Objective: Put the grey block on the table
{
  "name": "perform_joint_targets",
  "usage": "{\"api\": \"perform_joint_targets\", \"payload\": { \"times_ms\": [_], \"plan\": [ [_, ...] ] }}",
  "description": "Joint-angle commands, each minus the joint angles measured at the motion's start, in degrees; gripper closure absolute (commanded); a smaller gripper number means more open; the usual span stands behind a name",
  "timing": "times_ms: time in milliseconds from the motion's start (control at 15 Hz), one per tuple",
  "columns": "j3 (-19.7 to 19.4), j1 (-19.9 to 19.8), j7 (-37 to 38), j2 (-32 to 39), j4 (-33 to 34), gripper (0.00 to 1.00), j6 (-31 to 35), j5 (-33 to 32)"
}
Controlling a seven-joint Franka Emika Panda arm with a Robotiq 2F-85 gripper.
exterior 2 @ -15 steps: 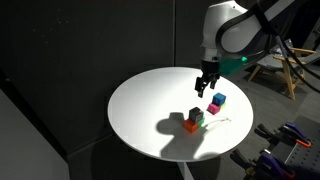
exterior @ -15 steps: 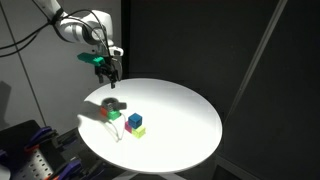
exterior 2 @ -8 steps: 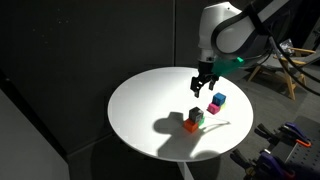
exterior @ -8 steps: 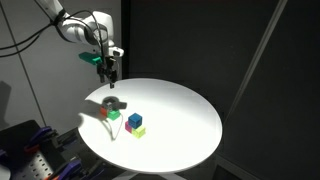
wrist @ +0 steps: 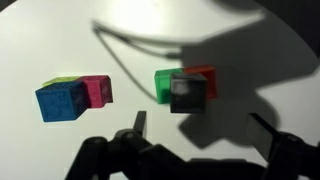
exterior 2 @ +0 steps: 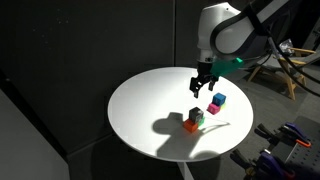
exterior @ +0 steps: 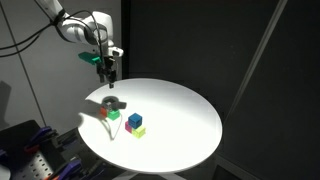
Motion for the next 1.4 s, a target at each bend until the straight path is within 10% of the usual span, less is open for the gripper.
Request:
{"api": "perform_joint_targets", "payload": {
  "times_ms": [0,1333],
  "plan": [
    [-0.58,0.56,-0.16,-0.04,0.08,0.00,-0.16,0.17],
    [-2.86,3.39,3.66,8.83,4.45,0.00,0.10,-2.01]
  ]
}}
